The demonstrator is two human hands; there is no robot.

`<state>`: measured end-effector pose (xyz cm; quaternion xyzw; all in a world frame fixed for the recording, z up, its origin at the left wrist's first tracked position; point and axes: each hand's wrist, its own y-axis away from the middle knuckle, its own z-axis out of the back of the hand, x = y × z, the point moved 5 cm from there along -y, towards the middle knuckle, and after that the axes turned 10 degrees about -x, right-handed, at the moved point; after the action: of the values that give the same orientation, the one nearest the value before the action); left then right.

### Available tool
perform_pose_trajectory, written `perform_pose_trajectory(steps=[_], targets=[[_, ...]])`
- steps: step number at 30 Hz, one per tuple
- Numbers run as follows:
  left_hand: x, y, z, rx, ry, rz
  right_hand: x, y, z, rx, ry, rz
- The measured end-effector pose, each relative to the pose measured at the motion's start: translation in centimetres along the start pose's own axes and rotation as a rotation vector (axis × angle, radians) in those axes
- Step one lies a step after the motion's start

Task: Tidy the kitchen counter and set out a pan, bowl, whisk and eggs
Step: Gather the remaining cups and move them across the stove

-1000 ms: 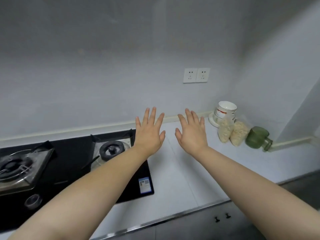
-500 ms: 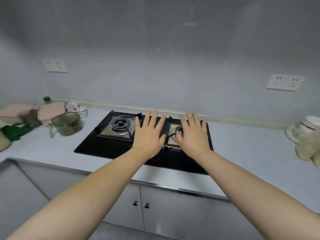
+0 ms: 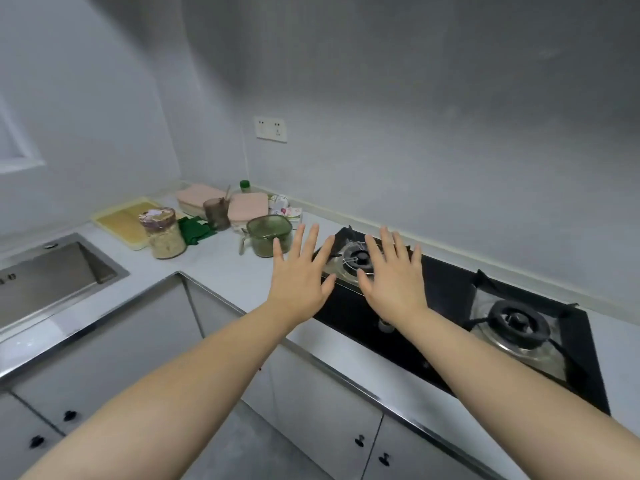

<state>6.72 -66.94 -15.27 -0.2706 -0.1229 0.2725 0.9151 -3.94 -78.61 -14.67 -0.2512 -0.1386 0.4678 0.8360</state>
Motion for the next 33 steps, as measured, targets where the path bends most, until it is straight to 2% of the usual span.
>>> perform_pose_trajectory(steps=[7,12,23,29,33], targets=[[7.8,-4.1,-3.9,0.073,-0.079,0.075,4.7,-8.0,-6.8,0.039,-0.078,0.067],[12.8,-6.4,-6.7,0.062,-0.1,0.135,7.9,-13.1,-11.0,0.091,-0.122,0.13],[23.0,-8.0,-12.0,0.187,-0.126,0.283,15.3,-19.4,-17.9,0.131,-0.218,0.192],[28.8,-10.4,-15.6,0.212,-0.122,0.239,19.7,-23.7,-21.6,0.103,-0.219,0.18],[34.5,-13.3,-18.8,0.252,-0.103,0.194,23.1,-27.8,-25.2,0.163,-0.21,0.111]])
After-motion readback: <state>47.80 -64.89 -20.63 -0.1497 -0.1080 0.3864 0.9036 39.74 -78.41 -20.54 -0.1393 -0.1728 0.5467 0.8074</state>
